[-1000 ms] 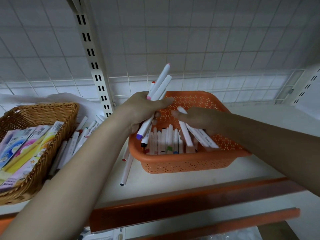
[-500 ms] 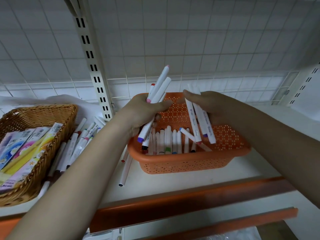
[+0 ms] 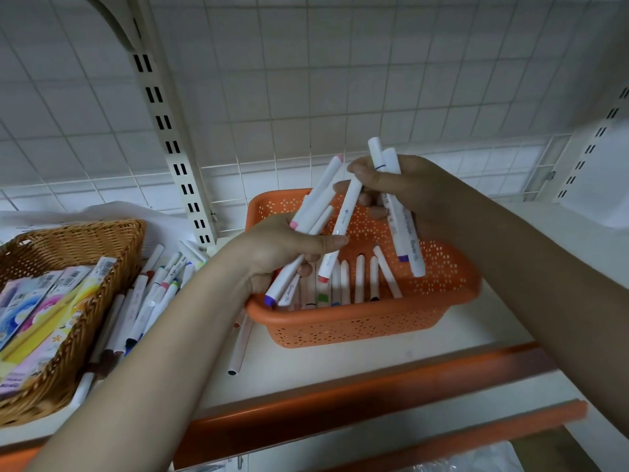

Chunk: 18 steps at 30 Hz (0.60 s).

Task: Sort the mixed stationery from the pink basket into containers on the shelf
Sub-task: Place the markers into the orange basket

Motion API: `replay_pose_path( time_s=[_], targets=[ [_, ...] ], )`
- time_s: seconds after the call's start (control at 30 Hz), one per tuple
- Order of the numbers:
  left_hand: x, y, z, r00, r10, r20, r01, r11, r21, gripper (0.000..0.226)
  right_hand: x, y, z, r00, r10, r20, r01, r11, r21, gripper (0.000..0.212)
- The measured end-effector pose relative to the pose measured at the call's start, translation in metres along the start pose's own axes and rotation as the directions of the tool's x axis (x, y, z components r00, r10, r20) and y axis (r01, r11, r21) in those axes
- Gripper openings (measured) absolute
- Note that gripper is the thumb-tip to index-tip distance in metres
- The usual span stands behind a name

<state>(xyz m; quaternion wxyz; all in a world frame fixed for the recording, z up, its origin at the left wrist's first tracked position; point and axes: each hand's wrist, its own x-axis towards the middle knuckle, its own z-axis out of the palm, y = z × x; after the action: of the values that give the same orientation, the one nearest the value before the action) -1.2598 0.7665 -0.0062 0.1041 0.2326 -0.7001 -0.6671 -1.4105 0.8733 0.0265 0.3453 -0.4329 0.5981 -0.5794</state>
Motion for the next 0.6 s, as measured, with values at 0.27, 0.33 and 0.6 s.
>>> replay_pose_path(
  time_s=[0.27,0.33,0.6],
  targets=[
    [0.006,0.001,-0.001,0.979,0.055,-0.195,-0.054,0.998,0.011,0.02,-0.005,-0.017,-0.022,0.996,0.077,-0.043,-0.082,0.99,-0.116,0.014],
    [0.006,0.004,-0.002,0.958,0.072,-0.278,-0.091,0.994,-0.055,0.018,-0.004,-0.015,-0.024,0.998,-0.002,-0.055,-0.014,0.957,-0.288,0.014],
    [-0.002,0.004,0.003,0.952,0.05,-0.303,-0.101,0.983,-0.155,0.021,0.001,0.021,0.01,0.953,0.277,0.119,-0.182,0.843,-0.506,0.038]
  ],
)
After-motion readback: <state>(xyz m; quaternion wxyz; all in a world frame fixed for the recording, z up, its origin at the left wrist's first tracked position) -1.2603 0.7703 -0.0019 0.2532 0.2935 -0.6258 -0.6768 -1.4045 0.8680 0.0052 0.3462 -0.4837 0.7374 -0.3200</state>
